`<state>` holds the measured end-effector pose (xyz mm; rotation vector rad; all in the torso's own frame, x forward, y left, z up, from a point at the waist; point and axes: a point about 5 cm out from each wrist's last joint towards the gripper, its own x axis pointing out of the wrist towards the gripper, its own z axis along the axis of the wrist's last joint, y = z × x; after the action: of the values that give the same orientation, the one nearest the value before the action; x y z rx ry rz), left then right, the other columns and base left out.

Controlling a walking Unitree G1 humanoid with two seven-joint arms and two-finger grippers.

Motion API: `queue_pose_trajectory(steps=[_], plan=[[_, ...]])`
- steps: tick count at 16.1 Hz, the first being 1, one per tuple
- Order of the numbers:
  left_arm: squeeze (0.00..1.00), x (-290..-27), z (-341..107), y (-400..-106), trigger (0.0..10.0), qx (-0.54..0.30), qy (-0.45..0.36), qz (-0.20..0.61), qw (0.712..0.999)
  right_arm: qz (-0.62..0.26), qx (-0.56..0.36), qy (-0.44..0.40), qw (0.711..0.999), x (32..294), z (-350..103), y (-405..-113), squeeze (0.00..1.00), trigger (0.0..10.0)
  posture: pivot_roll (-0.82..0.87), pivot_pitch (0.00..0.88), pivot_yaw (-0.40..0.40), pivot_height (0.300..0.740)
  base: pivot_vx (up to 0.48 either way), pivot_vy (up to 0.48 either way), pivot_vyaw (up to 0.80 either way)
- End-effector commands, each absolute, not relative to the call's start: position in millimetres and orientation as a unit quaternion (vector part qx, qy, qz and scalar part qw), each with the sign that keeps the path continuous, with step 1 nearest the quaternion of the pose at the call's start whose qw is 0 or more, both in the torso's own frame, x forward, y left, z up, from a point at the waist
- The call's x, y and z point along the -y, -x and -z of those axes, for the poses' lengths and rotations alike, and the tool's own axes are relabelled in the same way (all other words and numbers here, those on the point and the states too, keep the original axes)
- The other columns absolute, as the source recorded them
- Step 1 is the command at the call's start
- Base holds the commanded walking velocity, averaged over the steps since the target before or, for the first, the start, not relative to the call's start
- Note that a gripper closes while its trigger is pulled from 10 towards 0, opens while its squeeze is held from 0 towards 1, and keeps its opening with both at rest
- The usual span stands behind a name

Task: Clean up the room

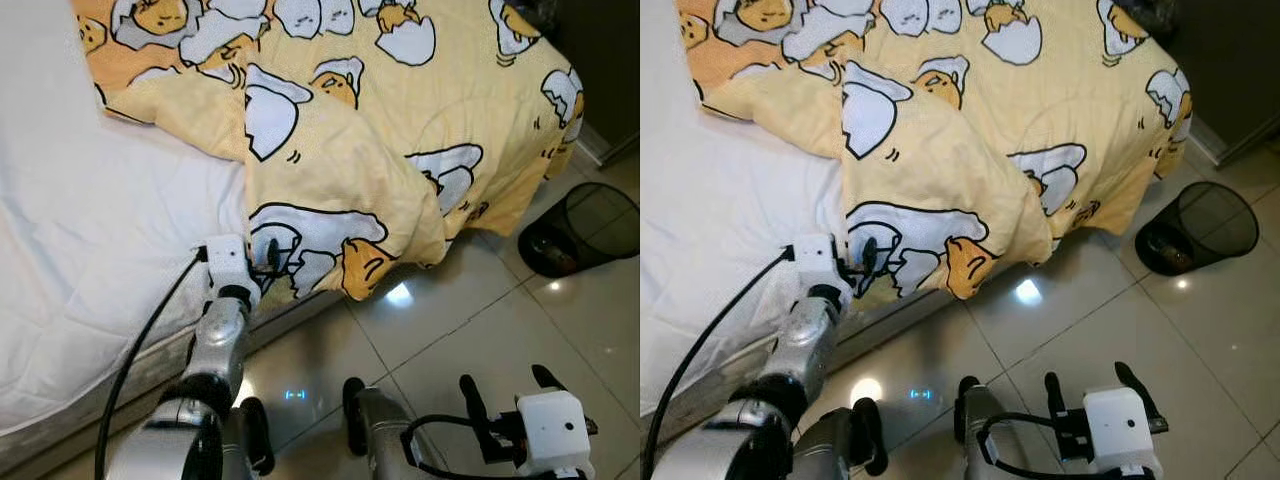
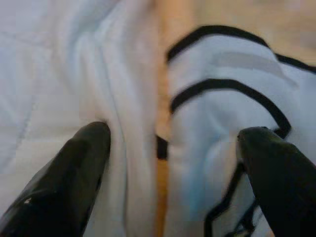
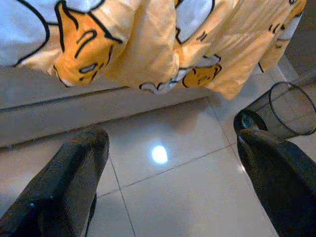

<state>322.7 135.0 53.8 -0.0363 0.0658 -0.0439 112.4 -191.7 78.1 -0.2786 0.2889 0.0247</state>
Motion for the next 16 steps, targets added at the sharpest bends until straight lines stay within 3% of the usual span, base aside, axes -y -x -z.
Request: queue_pose_trajectory(steps=[1, 3, 8, 13, 16], plan=[[0.00, -127, -51, -310, 10.0, -0.006, -0.060, 0.044, 0.997, -0.009, -0.167, 0.140, 0.976, 195, -74, -103, 0.00, 10.0, -0.38, 0.343, -0.042, 0.719, 0.000, 0.000, 0.00], [0.00, -118, -51, -300, 10.0, 0.023, -0.095, 0.063, 0.993, -0.007, -0.176, 0.135, 0.975, 195, -70, -101, 0.00, 10.0, -0.37, 0.345, -0.041, 0.719, 0.000, 0.000, 0.00], [0.00, -102, -40, -293, 10.0, -0.006, -0.073, 0.074, 0.995, -0.003, -0.186, 0.131, 0.974, 198, -66, -103, 0.00, 10.0, -0.38, 0.346, -0.044, 0.719, 0.000, 0.000, 0.00], [0.00, -113, -39, -300, 10.0, -0.033, -0.054, 0.018, 0.998, -0.001, -0.192, 0.137, 0.972, 200, -66, -99, 0.00, 10.0, -0.39, 0.348, -0.047, 0.719, 0.000, 0.000, 0.00], [0.00, -108, -35, -299, 10.0, -0.046, -0.048, 0.026, 0.997, -0.005, -0.193, 0.139, 0.971, 200, -65, -100, 0.00, 10.0, -0.39, 0.348, -0.053, 0.719, 0.000, 0.000, 0.00]])
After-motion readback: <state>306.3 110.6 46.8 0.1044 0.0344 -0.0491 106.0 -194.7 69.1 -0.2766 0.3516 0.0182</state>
